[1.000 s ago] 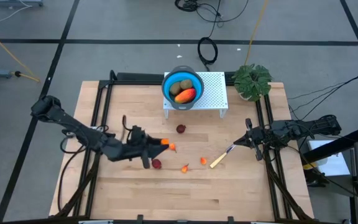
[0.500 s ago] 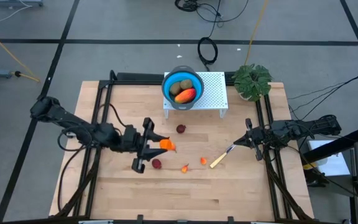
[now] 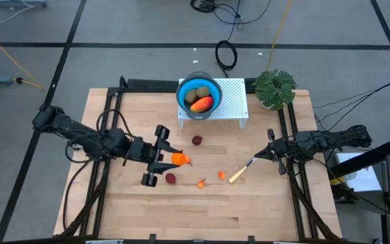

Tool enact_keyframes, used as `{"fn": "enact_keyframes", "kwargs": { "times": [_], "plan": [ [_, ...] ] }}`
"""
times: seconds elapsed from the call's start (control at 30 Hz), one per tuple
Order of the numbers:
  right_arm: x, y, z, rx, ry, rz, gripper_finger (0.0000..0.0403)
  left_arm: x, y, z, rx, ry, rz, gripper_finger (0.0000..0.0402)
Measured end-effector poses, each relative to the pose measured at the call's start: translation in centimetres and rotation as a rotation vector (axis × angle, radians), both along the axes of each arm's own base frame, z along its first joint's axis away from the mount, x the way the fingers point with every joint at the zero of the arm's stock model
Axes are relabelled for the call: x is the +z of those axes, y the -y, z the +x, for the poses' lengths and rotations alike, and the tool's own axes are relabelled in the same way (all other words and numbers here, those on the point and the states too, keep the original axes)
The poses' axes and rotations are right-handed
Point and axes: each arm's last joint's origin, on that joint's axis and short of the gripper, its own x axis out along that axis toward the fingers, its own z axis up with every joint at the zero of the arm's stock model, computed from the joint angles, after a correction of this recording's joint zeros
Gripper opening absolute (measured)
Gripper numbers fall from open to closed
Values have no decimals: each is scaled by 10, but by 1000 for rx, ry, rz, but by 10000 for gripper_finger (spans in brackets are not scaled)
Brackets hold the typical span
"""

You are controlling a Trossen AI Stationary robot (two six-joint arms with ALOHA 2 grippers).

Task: Pick & Place Fruit
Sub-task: Put the orange into the blue strainer bowl on the shelf

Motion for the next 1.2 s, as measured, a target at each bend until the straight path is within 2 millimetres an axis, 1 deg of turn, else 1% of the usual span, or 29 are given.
{"fn": "enact_keyframes", "kwargs": {
  "times": [0.07, 0.13, 0.27, 0.43, 0.53, 0.6, 0.67, 0.77, 0.97, 1.1, 1.2],
  "plan": [
    [0, 0, 0, 0, 0, 0, 0, 0, 0, 0, -6, -4, -13, 148],
    [0, 0, 0, 0, 0, 0, 0, 0, 0, 0, -27, -22, -72, 148],
    [0, 0, 0, 1, 0, 0, 0, 0, -7, 2, -22, -83, -317, 148],
    [0, 0, 0, 0, 0, 0, 0, -6, -23, 9, -17, -173, -627, 147],
    [0, 0, 0, 1, 0, 0, 0, -13, -36, 13, 37, -235, -801, 147],
    [0, 0, 0, 0, 0, 0, 0, -18, -45, 16, 96, -263, -879, 147],
    [0, 0, 0, 0, 0, 0, 0, -23, -54, 18, 170, -285, -908, 147],
    [0, 0, 0, 1, 0, 0, 0, -29, -69, 20, 275, -301, -907, 147],
    [0, 0, 0, 0, 0, 0, 0, -37, -100, 21, 444, -338, -859, 147],
    [0, 0, 0, 0, -2, 0, 0, -40, -121, 20, 536, -349, -818, 147],
    [0, 0, 0, 0, -3, -1, 0, -33, -136, 20, 599, -398, -771, 147]
  ]
}}
